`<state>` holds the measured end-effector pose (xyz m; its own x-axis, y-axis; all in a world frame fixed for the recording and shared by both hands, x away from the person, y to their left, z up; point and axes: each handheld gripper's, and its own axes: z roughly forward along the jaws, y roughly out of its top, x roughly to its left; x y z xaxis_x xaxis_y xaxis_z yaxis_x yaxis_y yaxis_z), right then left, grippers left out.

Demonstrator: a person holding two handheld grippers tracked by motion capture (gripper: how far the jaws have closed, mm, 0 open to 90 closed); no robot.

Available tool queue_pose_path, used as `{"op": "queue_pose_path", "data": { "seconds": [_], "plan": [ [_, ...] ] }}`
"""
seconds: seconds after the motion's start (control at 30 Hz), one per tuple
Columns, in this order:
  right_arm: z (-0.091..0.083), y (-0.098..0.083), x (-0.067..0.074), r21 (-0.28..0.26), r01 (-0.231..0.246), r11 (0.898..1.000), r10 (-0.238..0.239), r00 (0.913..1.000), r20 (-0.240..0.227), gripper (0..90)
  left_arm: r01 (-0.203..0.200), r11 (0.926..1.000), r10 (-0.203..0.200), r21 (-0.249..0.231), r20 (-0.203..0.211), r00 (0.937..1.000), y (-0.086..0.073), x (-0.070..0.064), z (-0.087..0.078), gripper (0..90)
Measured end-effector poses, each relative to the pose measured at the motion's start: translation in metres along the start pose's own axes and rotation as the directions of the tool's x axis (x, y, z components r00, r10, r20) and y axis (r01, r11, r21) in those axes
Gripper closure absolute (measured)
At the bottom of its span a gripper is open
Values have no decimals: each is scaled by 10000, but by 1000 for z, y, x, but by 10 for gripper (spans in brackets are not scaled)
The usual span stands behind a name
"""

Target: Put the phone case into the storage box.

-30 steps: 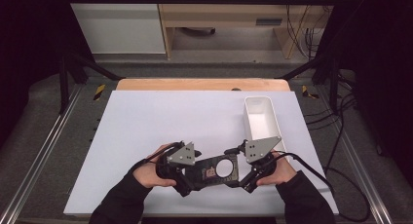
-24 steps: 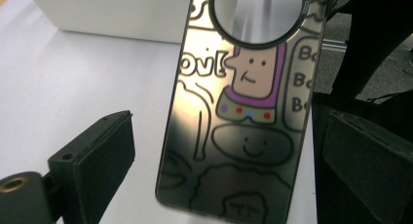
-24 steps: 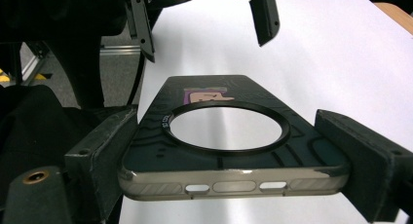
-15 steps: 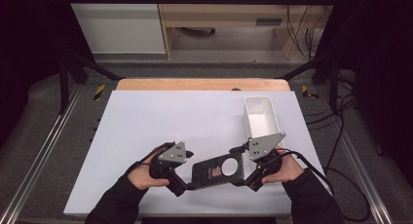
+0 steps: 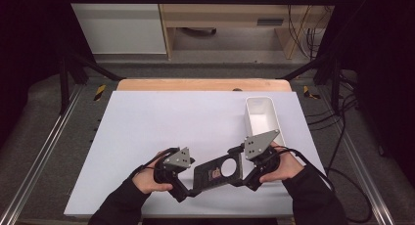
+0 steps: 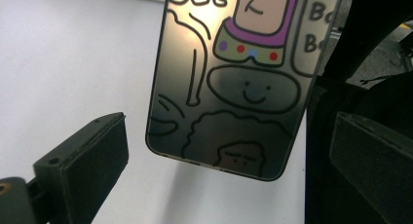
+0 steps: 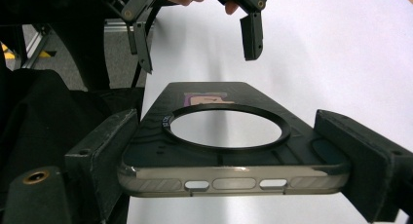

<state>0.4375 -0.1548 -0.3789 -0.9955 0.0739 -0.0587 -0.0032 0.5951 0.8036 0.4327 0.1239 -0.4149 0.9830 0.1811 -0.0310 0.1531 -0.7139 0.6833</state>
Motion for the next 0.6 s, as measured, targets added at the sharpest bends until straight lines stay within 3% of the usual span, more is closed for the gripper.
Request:
{"op": "queue_pose_path", "data": {
  "seconds": [0.6],
  "plan": [
    [7, 22, -1, 963, 240, 9951, -216, 9994, -263, 121, -374, 9969, 358, 695, 235, 9991, 7, 0, 11, 1]
  ]
}}
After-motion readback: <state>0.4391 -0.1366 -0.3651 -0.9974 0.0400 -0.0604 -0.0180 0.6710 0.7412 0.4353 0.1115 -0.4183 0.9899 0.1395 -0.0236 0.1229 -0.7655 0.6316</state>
